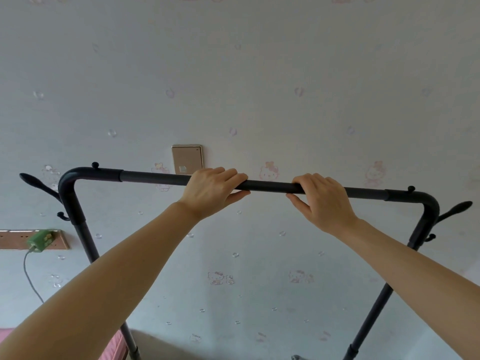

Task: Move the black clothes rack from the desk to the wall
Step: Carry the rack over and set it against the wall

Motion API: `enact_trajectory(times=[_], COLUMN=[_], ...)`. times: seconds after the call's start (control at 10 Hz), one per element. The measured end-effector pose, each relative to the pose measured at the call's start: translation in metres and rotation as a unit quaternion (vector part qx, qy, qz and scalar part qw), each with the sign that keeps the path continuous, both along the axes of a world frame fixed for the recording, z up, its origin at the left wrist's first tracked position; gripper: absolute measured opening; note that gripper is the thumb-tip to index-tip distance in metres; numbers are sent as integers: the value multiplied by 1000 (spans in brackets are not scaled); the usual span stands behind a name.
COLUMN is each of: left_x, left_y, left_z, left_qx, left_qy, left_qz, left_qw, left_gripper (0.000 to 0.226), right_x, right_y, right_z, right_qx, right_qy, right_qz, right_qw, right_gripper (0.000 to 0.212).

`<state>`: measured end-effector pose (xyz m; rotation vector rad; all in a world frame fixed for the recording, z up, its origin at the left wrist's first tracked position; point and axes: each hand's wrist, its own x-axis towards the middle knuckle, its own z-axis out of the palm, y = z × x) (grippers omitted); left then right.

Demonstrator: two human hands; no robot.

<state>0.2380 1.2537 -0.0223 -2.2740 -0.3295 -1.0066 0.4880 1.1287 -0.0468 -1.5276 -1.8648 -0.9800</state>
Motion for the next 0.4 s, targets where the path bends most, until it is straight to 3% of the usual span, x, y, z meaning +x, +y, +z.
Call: enact_trajectory(times=[0.2, 0.3, 0.4], left_x=[-10, -11, -12], left_y=[-17, -30, -40], left_z=[3, 2, 5], left_qx=[-30, -69, -100], left_qy=[32, 43, 65], left_qz=[51, 80, 155], left_qw=[998, 993, 981], left_gripper=[25, 34, 58], right_x=[-1, -1, -2], right_y=[-10, -20, -34], right_z=[6, 11, 18], right_qx=[-24, -46, -80], right_qy=[-51, -48, -20], right_qz=[-37, -69, -87], right_qw=[998, 995, 993], right_gripper=[19, 20, 30])
